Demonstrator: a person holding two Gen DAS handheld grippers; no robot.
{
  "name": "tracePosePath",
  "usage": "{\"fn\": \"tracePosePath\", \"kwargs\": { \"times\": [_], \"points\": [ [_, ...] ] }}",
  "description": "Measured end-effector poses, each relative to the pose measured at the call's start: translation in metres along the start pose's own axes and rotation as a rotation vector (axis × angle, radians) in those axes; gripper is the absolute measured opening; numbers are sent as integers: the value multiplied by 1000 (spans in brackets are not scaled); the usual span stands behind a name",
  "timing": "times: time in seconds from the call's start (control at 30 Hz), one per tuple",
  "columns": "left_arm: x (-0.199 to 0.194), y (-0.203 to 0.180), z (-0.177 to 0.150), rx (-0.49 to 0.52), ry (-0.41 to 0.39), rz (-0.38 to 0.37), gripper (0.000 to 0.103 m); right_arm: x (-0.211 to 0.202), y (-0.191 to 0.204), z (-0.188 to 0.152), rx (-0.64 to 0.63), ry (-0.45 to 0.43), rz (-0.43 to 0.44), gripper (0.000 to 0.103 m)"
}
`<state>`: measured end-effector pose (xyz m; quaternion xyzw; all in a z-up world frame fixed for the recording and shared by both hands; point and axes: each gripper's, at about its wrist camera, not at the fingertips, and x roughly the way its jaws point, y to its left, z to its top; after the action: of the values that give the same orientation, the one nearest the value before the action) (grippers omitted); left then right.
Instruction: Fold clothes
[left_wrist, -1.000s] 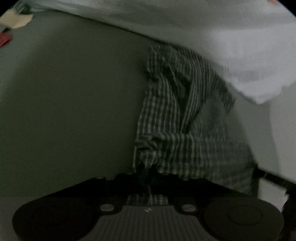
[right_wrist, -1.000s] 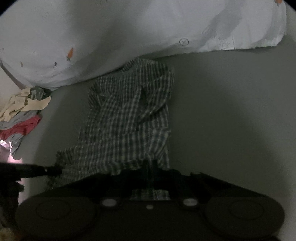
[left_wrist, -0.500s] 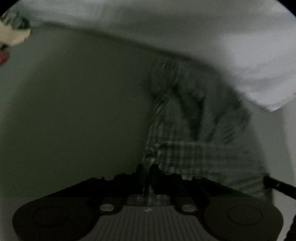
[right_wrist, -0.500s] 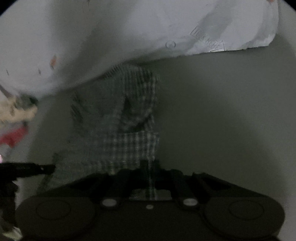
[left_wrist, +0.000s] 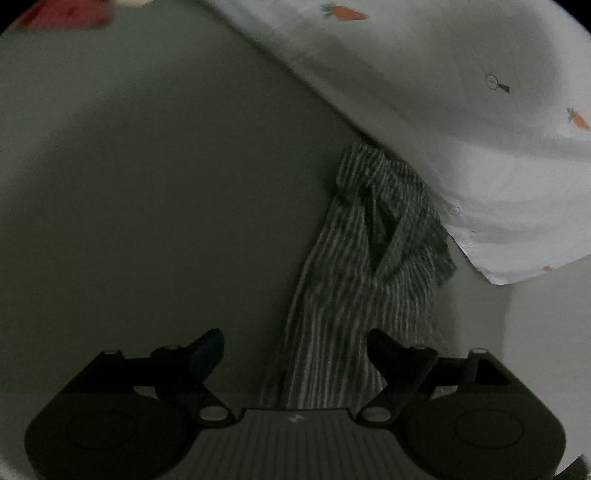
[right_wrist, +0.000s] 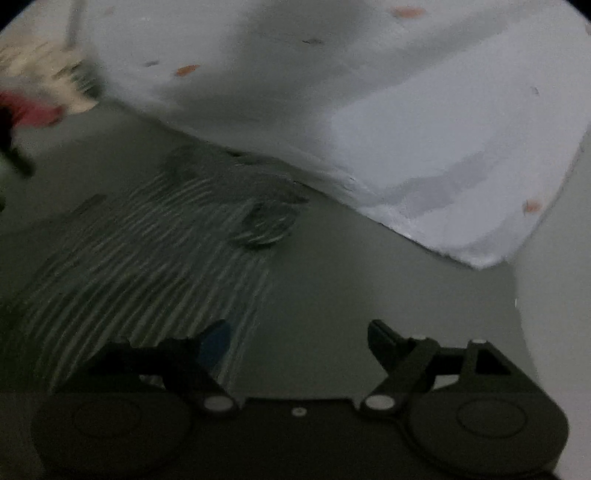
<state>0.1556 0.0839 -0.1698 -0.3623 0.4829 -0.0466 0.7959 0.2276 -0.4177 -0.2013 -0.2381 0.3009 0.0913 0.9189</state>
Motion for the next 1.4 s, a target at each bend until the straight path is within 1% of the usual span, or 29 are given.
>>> {"fn": "tracePosePath", "kwargs": {
  "times": [0.07,0.17,0.23,0.3,0.33,0.4,0.47,0.5,0.57,0.63,0.67,0.7,0.77,0.8,0.83,0.9,1.0,1.1,1.13,1.2,1.27,1.33,1.37,1.4],
  "points": [
    [-8,13,-17,-52,53,-33,85,-19,12,-12,-79,-3,26,82],
    [-11,28,-45,-133,134,-89,85,-34,30,-31,-167,33,73,82],
    [-4,29,-60,-142,190,-109,86,-37,39,-41,-194,65,107,81],
    [3,29,-75,-151,247,-128,86,-38,54,-50,-278,72,116,81],
    [7,29,-83,-153,273,-138,86,-38,62,-55,-337,62,112,81],
    [21,24,-94,-151,318,-161,86,-37,85,-68,-520,17,81,80],
    [43,18,-102,-173,351,-193,86,-35,105,-78,-677,-39,29,78],
    [50,16,-105,-189,361,-208,89,-32,112,-81,-736,-69,-1,77],
    [59,10,-105,-206,357,-235,95,-24,122,-83,-820,-122,-63,77],
    [66,8,-102,-236,346,-265,95,-12,128,-79,-866,-139,-95,77],
    [68,7,-101,-255,338,-279,95,-6,131,-76,-885,-142,-91,77],
    [70,7,-100,-277,328,-289,95,-4,132,-73,-889,-148,-89,77],
    [74,6,-97,-308,314,-319,96,2,134,-66,-895,-161,-87,65],
    [76,4,-96,-315,316,-330,96,3,134,-62,-882,-155,-72,45],
    [79,2,-96,-321,319,-340,96,6,132,-57,-857,-140,-46,26],
    [86,-3,-96,-323,332,-352,96,1,130,-39,-778,-139,-25,16],
    [86,-6,-99,-335,348,-386,96,-10,117,-8,-610,-154,-14,14],
    [96,-6,-96,-397,321,-423,96,-18,105,17,-510,-168,-7,13],
    [100,-6,-94,-421,310,-436,96,-18,104,23,-499,-173,-5,13],
    [106,-3,-88,-477,264,-462,96,-19,101,34,-481,-181,-1,13],
    [107,5,-78,-569,178,-505,95,-17,99,38,-472,-184,-1,13],
    [109,16,-72,-672,117,-540,91,-13,98,36,-470,-184,-5,12],
    [111,21,-70,-717,104,-562,84,-12,100,35,-470,-180,-4,12],
    [114,27,-68,-757,95,-576,74,-12,101,34,-470,-176,-4,12]
  ]
}}
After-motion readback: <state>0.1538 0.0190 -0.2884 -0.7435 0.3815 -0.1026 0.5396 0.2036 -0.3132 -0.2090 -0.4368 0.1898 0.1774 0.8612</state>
